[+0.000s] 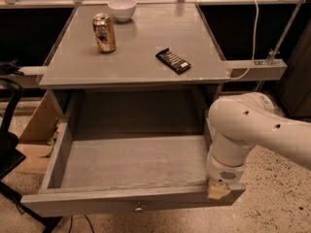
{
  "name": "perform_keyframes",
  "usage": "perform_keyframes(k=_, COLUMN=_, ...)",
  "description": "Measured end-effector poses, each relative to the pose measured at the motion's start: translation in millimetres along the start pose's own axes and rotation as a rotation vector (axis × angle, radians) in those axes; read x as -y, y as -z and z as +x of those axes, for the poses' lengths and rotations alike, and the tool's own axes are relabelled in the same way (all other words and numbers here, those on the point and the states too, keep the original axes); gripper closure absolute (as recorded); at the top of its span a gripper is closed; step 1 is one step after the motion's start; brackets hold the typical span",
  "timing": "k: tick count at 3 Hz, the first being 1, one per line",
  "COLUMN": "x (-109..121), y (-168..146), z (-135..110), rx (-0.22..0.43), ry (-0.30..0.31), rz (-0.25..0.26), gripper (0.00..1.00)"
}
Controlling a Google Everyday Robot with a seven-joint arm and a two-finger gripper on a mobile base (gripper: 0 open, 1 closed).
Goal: Open top drawer
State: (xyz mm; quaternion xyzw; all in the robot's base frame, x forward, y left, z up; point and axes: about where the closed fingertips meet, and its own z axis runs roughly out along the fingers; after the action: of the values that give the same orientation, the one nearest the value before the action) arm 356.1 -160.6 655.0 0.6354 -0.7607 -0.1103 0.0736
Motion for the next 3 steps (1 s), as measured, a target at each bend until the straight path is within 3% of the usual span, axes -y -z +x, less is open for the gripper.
perform_keyframes(k=3, x=0.0, y=0.0, z=0.0, rx=0.000, ry=0.000, rz=0.000, gripper=0.14)
